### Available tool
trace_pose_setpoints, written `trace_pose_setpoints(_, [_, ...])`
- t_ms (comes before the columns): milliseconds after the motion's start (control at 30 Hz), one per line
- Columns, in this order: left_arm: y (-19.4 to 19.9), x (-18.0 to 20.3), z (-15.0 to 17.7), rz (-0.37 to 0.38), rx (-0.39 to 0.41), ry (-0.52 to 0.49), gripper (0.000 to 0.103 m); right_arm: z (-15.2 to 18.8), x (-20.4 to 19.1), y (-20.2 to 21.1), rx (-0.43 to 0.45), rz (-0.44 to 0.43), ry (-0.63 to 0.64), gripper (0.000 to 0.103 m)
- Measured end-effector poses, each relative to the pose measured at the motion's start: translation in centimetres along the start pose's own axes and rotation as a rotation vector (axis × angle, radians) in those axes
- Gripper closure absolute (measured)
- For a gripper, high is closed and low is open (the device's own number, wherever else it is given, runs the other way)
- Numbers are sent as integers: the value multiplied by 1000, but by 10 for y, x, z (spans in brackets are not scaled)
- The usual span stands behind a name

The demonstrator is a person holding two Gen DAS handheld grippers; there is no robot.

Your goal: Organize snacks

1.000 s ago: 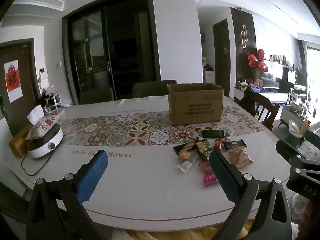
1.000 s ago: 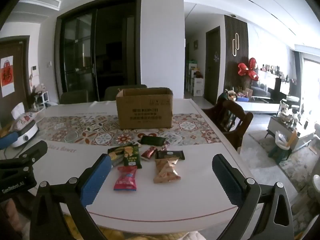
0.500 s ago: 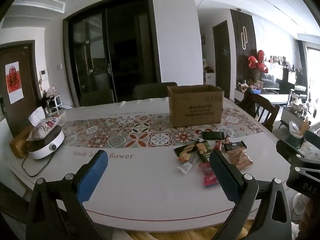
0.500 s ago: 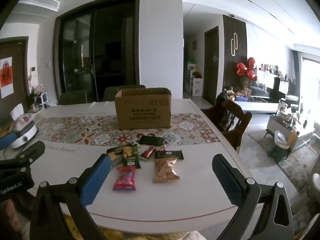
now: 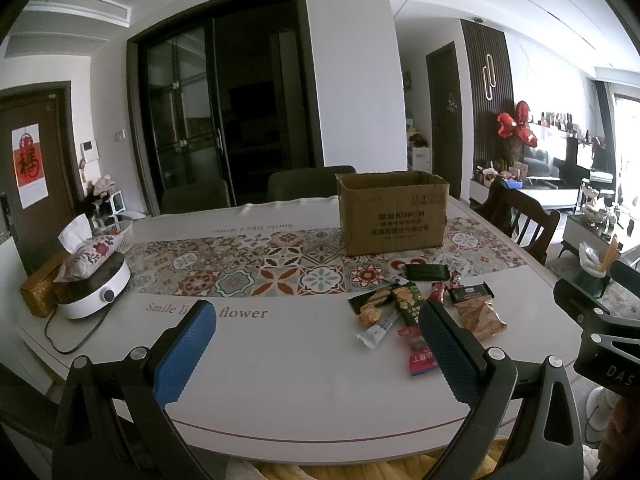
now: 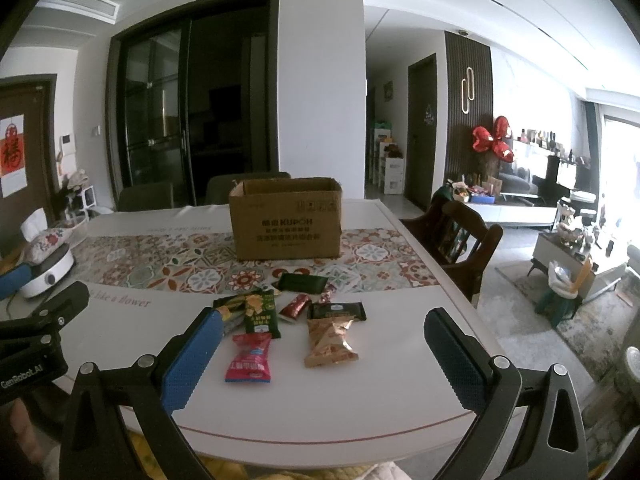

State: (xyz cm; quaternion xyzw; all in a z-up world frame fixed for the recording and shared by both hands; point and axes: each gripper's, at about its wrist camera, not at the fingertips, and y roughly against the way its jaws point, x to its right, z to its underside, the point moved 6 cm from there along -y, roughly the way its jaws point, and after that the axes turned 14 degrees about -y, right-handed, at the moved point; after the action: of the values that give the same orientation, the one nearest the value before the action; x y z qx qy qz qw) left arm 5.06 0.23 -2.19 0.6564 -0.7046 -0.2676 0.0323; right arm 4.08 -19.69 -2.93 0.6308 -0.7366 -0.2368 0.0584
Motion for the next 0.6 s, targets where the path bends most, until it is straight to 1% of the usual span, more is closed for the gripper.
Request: trace_pose_setpoints(600, [1, -2, -1, -3, 5, -1, 0, 1, -2, 0, 5, 0, 0, 1])
